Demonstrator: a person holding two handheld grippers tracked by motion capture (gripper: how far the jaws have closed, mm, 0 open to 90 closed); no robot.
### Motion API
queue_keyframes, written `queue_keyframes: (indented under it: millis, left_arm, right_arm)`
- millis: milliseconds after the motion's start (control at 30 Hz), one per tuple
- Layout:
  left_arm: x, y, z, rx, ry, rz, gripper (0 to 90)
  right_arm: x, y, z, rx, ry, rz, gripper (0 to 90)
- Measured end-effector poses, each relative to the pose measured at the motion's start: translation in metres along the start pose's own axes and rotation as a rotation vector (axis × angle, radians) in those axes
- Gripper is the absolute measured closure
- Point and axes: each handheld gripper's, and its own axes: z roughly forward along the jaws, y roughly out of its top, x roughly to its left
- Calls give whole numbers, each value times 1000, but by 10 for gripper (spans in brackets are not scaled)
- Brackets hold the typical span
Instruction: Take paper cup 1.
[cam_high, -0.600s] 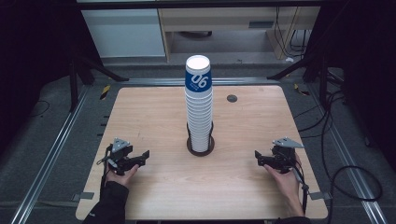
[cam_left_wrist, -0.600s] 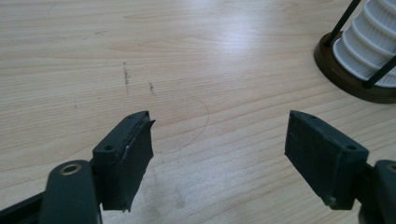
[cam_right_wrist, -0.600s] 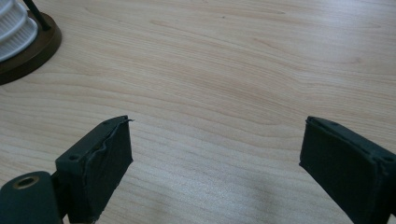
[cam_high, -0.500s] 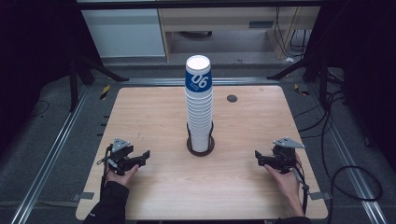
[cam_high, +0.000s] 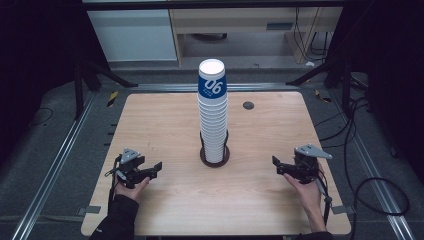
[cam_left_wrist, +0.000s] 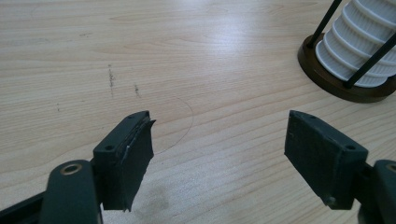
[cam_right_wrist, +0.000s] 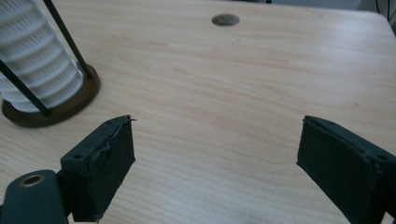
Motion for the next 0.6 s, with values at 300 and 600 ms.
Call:
queue_keyframes:
  millis: [300,600]
  left_arm:
    - [-1,2,-3,-13,-7,-3,227]
    - [1,3,-5,-22,-10,-12,223]
  right_arm:
    - [5,33,-23,-142,42,0,134]
    - [14,71,-42,-265,108,7,137]
